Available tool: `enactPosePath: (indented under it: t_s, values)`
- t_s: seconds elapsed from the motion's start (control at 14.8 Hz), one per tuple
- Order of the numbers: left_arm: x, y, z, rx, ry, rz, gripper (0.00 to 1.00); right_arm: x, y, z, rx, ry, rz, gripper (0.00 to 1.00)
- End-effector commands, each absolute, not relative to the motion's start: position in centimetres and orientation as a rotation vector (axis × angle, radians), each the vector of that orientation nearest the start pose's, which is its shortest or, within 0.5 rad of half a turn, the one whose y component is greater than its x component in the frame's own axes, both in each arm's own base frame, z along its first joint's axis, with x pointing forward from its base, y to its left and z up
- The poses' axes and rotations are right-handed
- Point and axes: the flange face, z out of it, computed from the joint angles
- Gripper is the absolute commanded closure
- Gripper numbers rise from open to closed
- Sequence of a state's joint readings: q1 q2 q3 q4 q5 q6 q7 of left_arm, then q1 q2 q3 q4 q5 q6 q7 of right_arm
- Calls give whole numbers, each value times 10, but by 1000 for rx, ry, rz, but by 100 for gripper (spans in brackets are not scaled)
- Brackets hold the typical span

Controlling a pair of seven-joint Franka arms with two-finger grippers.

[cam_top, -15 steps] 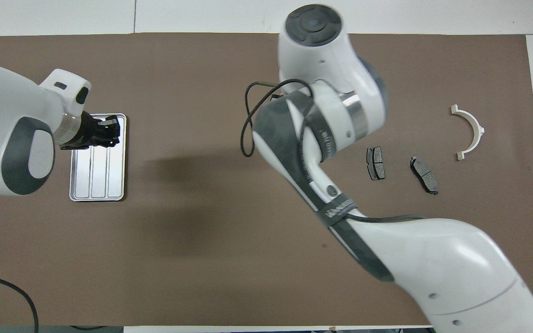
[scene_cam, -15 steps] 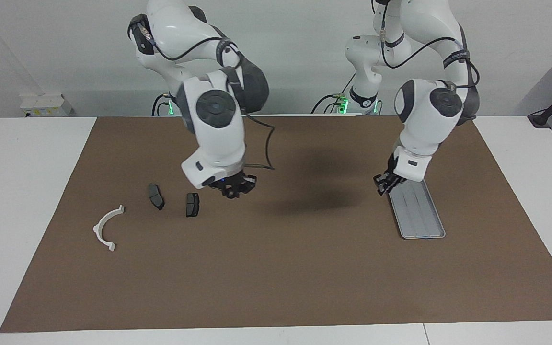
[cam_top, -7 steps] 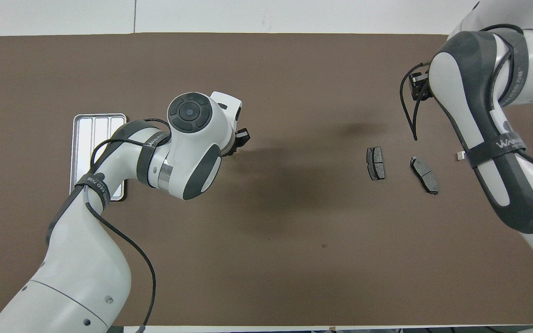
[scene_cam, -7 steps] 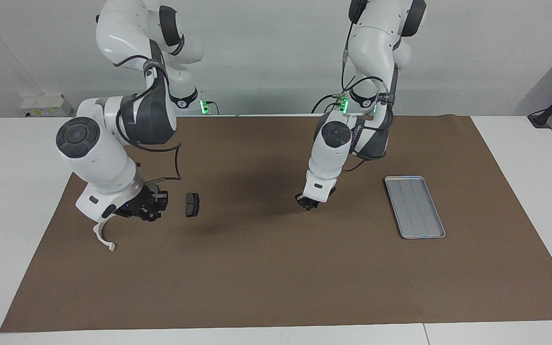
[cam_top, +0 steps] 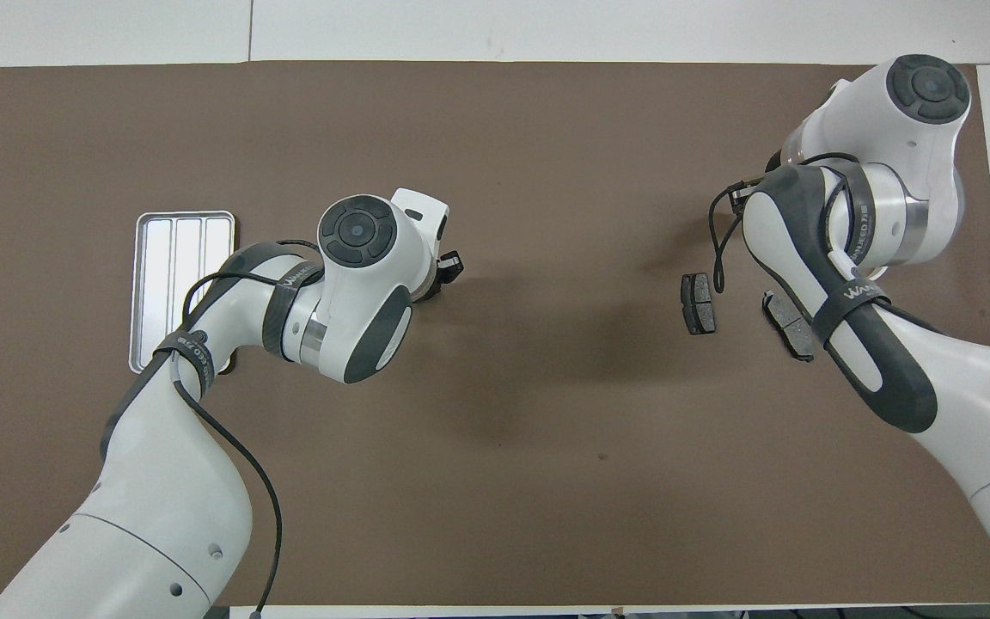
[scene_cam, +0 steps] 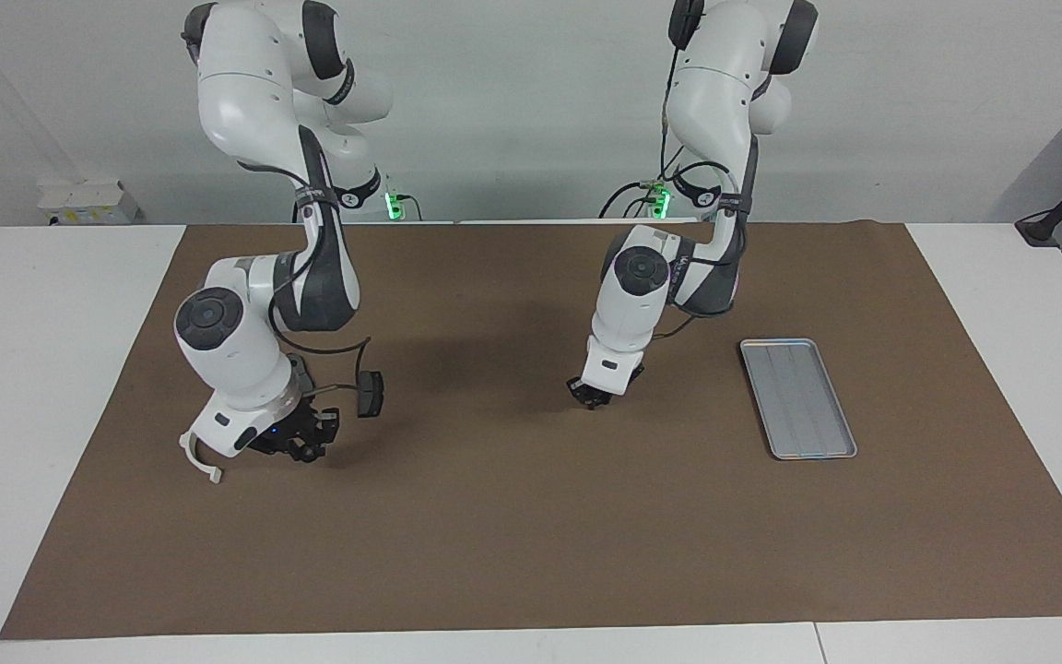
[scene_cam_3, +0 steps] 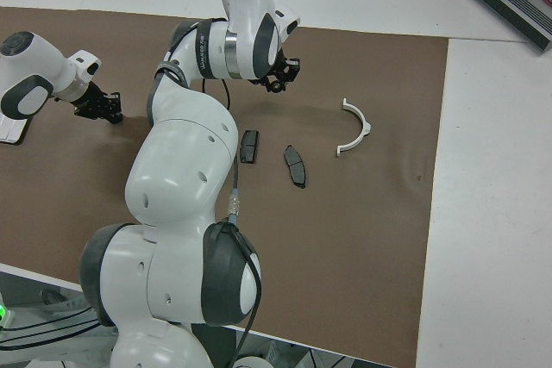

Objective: Place bearing gear from tray to pile

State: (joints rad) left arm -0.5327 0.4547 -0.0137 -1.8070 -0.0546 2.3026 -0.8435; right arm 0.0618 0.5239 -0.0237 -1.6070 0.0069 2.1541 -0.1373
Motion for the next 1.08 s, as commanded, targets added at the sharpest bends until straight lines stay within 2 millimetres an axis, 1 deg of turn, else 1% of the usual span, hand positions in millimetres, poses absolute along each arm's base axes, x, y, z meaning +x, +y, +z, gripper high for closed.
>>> enactPosePath:
  t_s: [0.0, 0.07, 0.2, 0.27, 0.34, 0.4, 0.47, 0.54, 0.61, 0.74, 0.81, 0.94, 1.01]
  values:
    - [564, -326, 314, -3140, -628, -46, 0, 691, 14, 308, -3140, -337, -85, 100]
    - [575, -305, 329, -3133, -682, -76, 0, 692, 10, 302, -3139, -342, -92, 100]
    - [591, -247, 374, -3114, -779, -105, 0, 695, 10, 293, -3140, -345, -119, 100]
    - [596, -209, 403, -3107, -798, -103, 0, 695, 10, 291, -3140, -343, -119, 100]
    - [599, -171, 430, -3115, -751, -104, 0, 695, 10, 290, -3140, -343, -119, 100]
    - [598, -135, 451, -3116, -693, -74, 0, 695, 10, 290, -3140, -341, -117, 100]
    - [593, -110, 469, -3110, -661, -22, 0, 695, 10, 290, -3140, -338, -114, 100]
    - [590, -90, 483, -3100, -651, 30, 0, 694, 11, 290, -3140, -324, -107, 61]
    - [584, -74, 500, -3097, -630, 71, 0, 694, 16, 292, -3139, -318, -103, 1]
    - [565, -58, 537, -3111, -571, 76, 0, 693, 26, 312, -3139, -305, -93, 0]
    - [558, -46, 549, -3115, -573, 66, 0, 691, 43, 324, -3139, -283, -58, 0]
    - [556, -40, 546, -3117, -597, 46, 0, 687, 81, 361, -3145, -193, -23, 0]
    - [556, -35, 547, -3115, -609, 41, 0, 683, 106, 379, -3145, -159, -1, 0]
